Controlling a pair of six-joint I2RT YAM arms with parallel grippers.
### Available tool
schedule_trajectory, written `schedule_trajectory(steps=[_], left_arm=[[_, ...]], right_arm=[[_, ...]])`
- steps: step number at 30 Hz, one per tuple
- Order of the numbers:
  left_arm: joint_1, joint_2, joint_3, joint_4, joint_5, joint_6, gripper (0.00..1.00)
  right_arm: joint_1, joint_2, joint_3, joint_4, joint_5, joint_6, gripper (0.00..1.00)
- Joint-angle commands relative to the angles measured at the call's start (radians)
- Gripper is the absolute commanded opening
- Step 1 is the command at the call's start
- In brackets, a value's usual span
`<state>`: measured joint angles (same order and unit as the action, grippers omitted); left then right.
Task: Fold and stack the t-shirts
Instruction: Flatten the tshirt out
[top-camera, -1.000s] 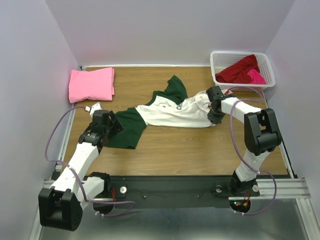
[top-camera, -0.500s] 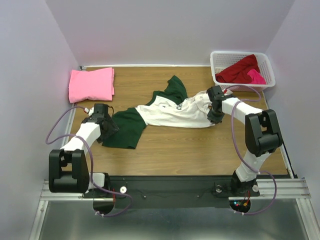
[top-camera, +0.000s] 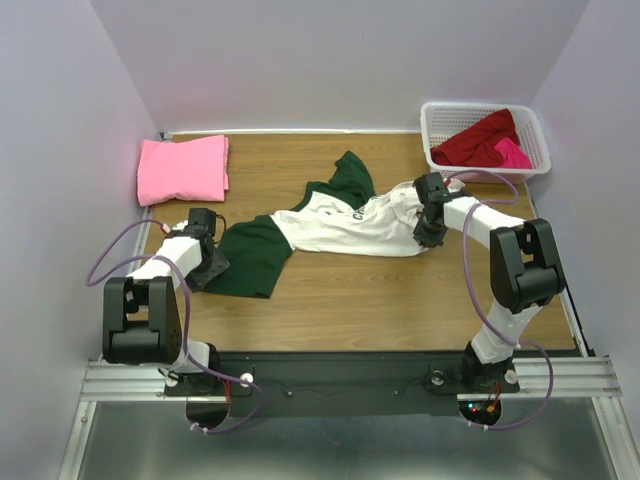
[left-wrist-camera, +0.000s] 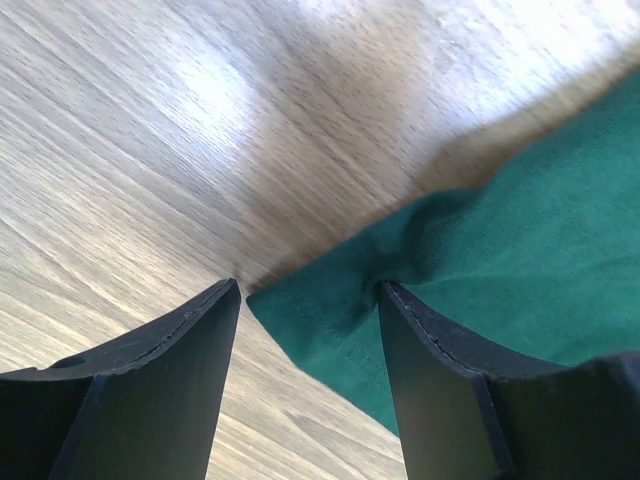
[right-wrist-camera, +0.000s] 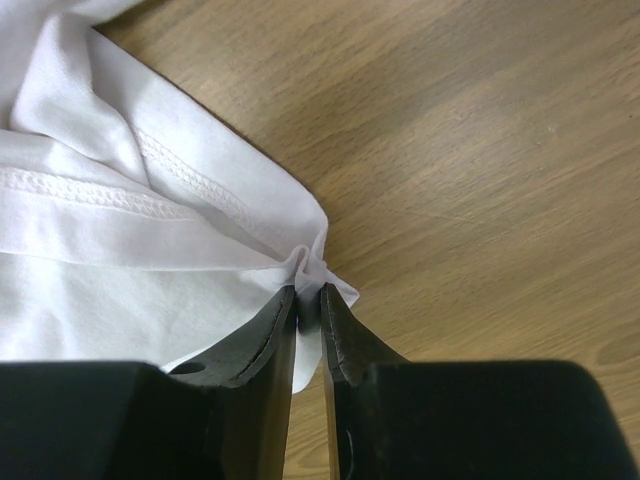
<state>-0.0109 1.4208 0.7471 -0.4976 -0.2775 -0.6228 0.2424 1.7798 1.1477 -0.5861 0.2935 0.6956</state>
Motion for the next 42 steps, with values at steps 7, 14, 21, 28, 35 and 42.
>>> schedule_trajectory(steps=[7, 14, 21, 28, 35, 42], left_arm=[[0.032, 0.084, -0.017, 0.034, 0.024, 0.014, 0.57], [0.032, 0.060, -0.025, 0.042, 0.035, 0.038, 0.05], [0.032, -0.106, 0.061, 0.005, 0.015, 0.049, 0.00], [0.034, -0.209, 0.069, 0.007, 0.067, 0.072, 0.00], [0.032, -0.278, -0.031, 0.039, 0.158, 0.052, 0.00], [0.032, -0.295, -0.051, 0.054, 0.204, 0.052, 0.00]], right_arm=[[0.001, -0.046, -0.016, 0.043, -0.013, -0.015, 0.21], [0.000, -0.085, -0.025, 0.040, -0.005, -0.030, 0.19], [0.000, -0.161, -0.003, -0.020, 0.003, -0.059, 0.18], [-0.003, -0.212, -0.071, -0.046, 0.001, -0.027, 0.18], [-0.009, -0.221, -0.189, -0.038, -0.011, 0.030, 0.20], [-0.017, -0.220, -0.187, -0.034, -0.005, 0.027, 0.24]])
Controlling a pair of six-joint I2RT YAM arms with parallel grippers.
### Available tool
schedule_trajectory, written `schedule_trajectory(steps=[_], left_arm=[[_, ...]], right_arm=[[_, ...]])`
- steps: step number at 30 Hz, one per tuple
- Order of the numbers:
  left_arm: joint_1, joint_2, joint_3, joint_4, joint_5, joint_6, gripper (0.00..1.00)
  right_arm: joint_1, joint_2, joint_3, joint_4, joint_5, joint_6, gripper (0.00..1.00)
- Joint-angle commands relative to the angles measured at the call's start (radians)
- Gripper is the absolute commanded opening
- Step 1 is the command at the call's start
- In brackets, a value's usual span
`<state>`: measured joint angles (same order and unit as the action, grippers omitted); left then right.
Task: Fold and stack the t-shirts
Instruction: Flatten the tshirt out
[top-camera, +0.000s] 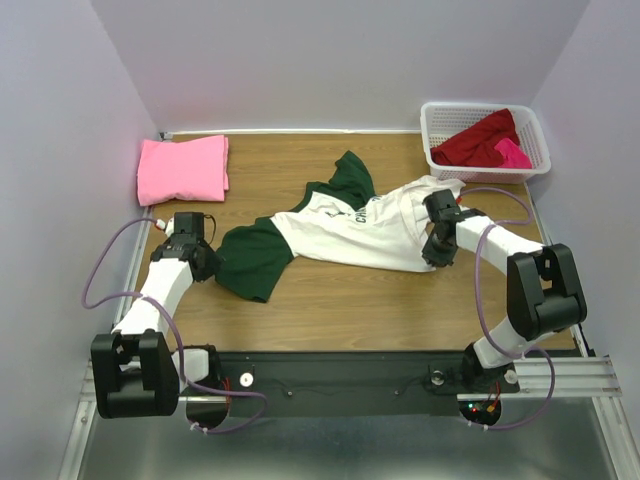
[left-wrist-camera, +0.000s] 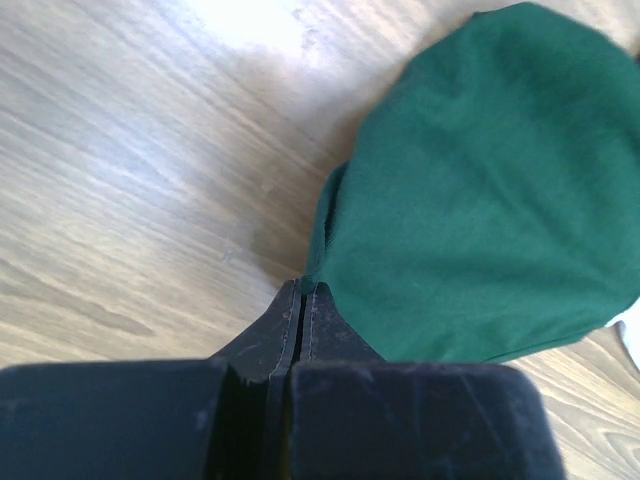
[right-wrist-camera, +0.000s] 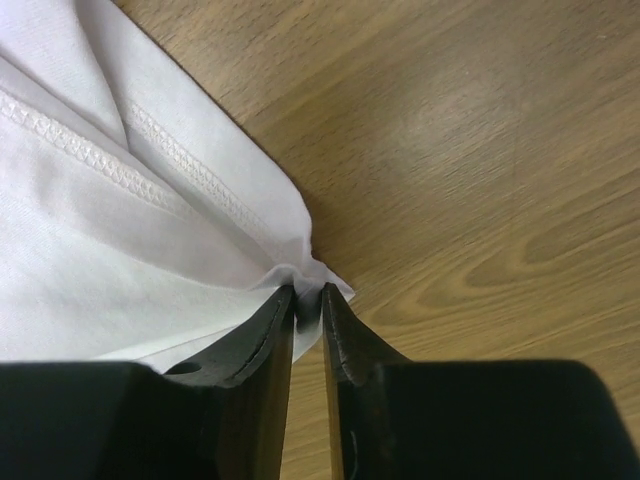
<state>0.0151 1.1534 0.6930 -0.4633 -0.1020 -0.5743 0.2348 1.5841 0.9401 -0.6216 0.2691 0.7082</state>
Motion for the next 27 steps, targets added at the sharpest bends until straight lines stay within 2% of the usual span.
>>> schedule_trajectory(steps=[1, 20, 21, 25, 27], left_arm=[[0.006, -0.023, 0.003, 0.022, 0.031, 0.004, 0.00], [0.006, -0.018, -0.013, 0.046, 0.068, 0.007, 0.00], [0.006, -0.018, -0.013, 0.046, 0.067, 0.010, 0.00], [0.006, -0.024, -0.010, 0.046, 0.065, 0.010, 0.00], [0.006, -0.024, -0.009, 0.045, 0.068, 0.007, 0.00]], right_arm=[[-0.009, -0.018, 0.023, 0.002, 0.015, 0.014, 0.25], [-0.011, -0.047, 0.045, -0.003, -0.037, 0.014, 0.27], [-0.009, -0.052, 0.045, -0.003, -0.039, 0.017, 0.26], [-0.009, -0.065, 0.049, -0.009, -0.019, 0.004, 0.04], [-0.009, -0.073, 0.052, -0.013, -0.011, 0.000, 0.01]])
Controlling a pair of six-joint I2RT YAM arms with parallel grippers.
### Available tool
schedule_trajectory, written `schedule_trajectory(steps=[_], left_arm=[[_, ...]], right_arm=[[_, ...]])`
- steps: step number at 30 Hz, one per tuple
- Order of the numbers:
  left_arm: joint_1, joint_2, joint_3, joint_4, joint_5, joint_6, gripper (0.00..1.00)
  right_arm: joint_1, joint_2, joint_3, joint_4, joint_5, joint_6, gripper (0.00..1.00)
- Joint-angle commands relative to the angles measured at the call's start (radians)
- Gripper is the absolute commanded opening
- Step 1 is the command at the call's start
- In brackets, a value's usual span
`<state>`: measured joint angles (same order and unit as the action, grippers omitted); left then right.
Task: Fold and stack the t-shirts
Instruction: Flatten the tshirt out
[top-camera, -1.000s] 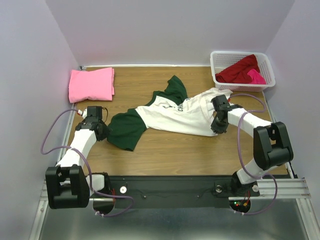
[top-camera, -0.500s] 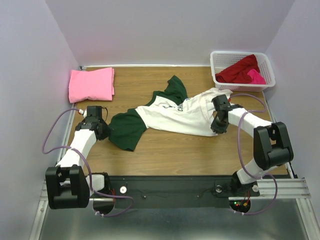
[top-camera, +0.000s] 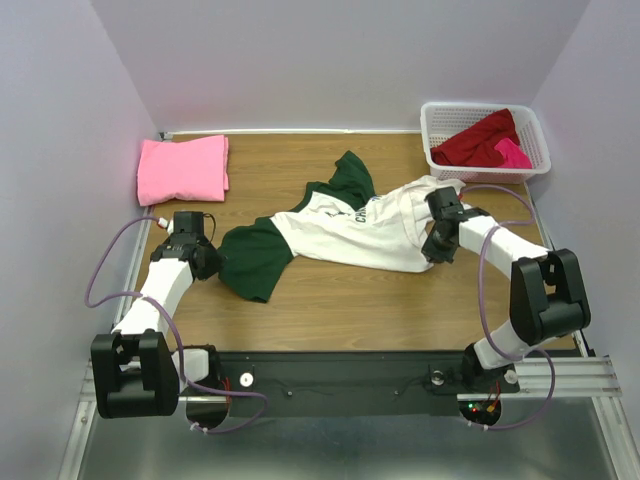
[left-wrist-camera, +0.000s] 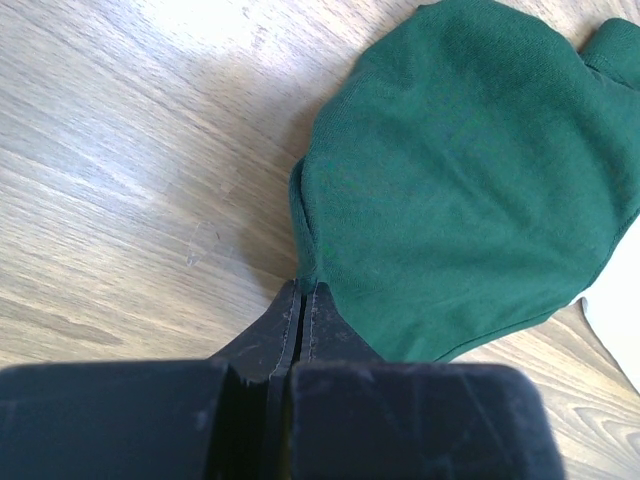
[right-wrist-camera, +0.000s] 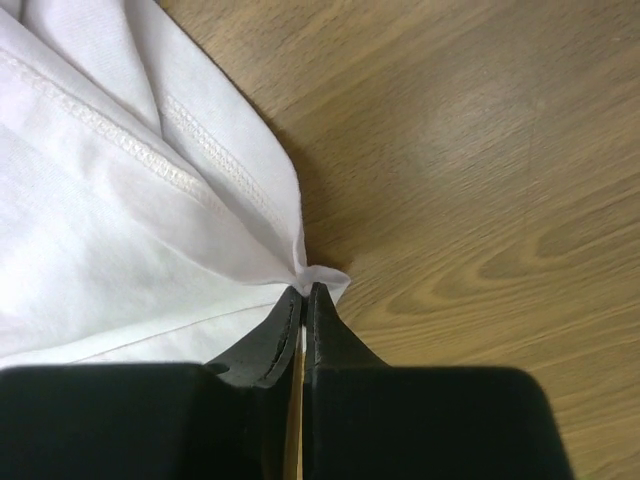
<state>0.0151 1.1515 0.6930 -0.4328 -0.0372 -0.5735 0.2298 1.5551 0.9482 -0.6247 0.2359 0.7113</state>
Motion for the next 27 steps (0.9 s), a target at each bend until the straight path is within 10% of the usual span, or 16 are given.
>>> schedule_trajectory(steps=[1, 12, 27], left_arm=[[0.006, -0.022, -0.007, 0.012, 0.003, 0.006, 0.00], [0.008, -0.032, 0.203, -0.079, -0.070, 0.027, 0.00], [0.045, 0.100, 1.102, -0.172, -0.234, 0.006, 0.00]], right_arm=[[-0.004, -0.047, 0.046, -0.018, 0.020, -0.003, 0.01], [-0.009, -0.089, 0.277, -0.125, 0.062, -0.067, 0.01], [-0.066, -0.036, 0.958, -0.211, 0.112, -0.220, 0.01]])
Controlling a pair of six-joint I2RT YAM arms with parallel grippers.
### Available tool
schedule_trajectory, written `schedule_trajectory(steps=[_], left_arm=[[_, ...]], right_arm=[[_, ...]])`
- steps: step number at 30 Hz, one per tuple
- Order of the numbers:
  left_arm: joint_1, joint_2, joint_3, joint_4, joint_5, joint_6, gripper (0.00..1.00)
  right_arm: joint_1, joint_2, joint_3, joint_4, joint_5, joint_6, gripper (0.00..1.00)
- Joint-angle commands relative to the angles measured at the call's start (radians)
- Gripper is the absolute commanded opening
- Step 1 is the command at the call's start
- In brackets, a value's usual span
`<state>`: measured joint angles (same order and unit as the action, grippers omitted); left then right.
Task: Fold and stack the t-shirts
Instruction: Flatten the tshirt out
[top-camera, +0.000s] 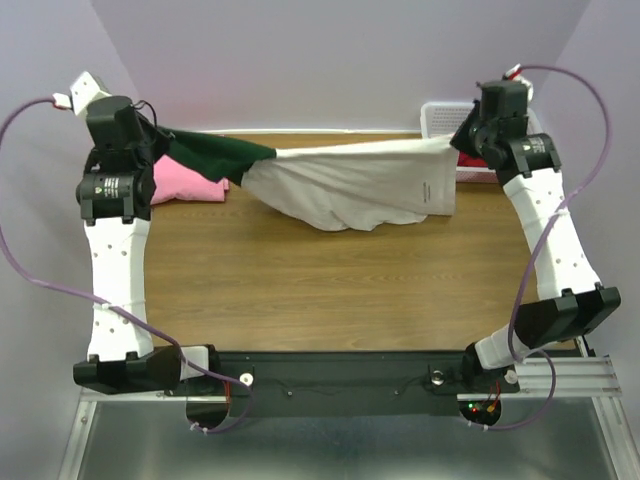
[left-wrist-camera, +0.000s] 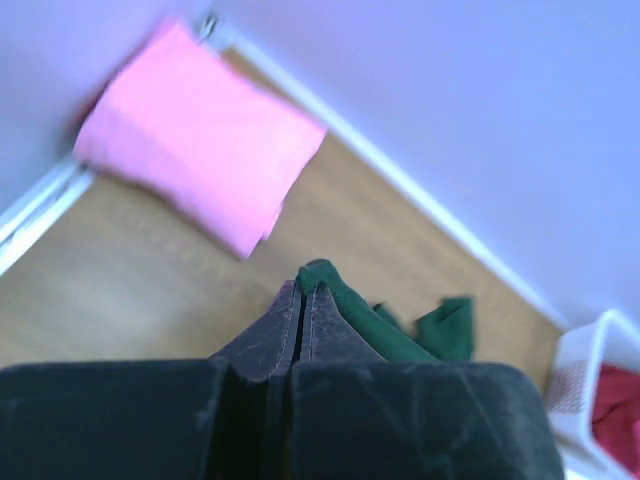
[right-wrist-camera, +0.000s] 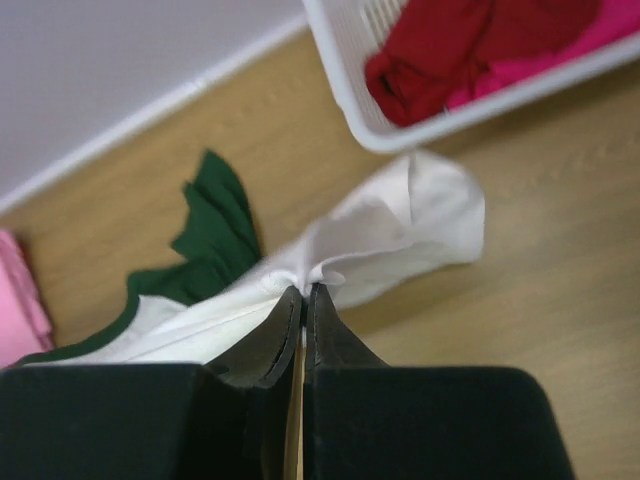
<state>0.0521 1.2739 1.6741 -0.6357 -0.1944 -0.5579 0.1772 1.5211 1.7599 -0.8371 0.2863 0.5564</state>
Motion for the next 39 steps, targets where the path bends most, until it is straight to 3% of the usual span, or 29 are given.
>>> schedule_trajectory(steps=[1, 6, 13, 25, 28, 31, 39], left_arm=[[0.008, -0.030, 0.162, 0.063, -0.071, -0.023, 0.00], [0.009, -0.050, 0.262, 0.175, 0.018, 0.007, 0.00], [0.008, -0.079, 0.403, 0.301, 0.070, 0.032, 0.00], [0.008, -0.196, 0.467, 0.441, 0.151, 0.047, 0.00], [0.008, -0.167, 0.412, 0.465, 0.177, 0.050, 0.00], [0.008, -0.107, 0.398, 0.473, 0.188, 0.062, 0.00], [0.008, 0.189, 0.596, 0.447, 0.273, -0.005, 0.00]], right_arm=[[-0.013, 0.005, 0.180, 0.001, 0.068, -0.091, 0.01], [-0.012, 0.022, 0.419, 0.012, 0.132, -0.206, 0.01], [-0.012, -0.039, 0.503, 0.131, 0.125, -0.265, 0.01], [-0.012, -0.219, 0.388, 0.263, 0.030, -0.271, 0.01], [-0.013, -0.164, 0.388, 0.268, -0.060, -0.270, 0.01], [-0.012, -0.124, 0.371, 0.279, -0.056, -0.236, 0.01], [-0.012, 0.128, 0.564, 0.294, -0.186, -0.228, 0.01]])
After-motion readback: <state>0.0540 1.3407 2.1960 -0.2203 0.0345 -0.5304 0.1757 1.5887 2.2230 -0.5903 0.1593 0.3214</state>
